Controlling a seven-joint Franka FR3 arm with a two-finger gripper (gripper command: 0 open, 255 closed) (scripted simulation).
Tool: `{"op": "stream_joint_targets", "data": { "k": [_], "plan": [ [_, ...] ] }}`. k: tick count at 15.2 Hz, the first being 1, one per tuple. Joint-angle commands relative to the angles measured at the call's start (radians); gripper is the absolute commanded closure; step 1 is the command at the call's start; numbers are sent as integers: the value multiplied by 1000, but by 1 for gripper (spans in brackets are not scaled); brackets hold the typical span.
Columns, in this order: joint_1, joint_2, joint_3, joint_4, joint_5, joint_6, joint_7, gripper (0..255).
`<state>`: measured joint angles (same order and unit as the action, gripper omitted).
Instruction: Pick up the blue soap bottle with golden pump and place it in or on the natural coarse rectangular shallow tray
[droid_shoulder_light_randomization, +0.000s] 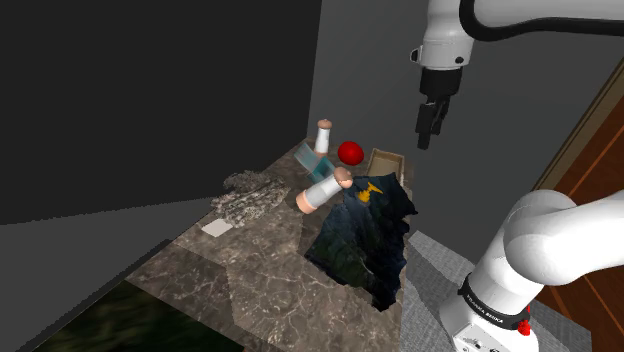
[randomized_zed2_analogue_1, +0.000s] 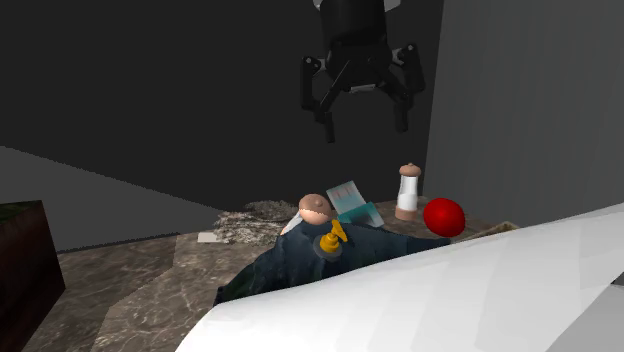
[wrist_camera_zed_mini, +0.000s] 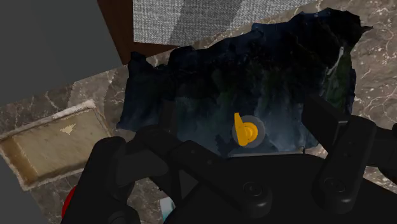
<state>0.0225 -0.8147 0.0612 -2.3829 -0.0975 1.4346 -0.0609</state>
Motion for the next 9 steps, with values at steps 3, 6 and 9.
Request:
{"op": "stream_joint_targets", "data": {
  "k": [3, 6, 9],
  "plan": [
    [5, 6, -34, -56, 22, 94, -21, 0],
    [16, 32, -84, -129, 58, 238, -59, 0],
    [31, 78, -132, -188, 101, 384, -106, 0]
  ]
}}
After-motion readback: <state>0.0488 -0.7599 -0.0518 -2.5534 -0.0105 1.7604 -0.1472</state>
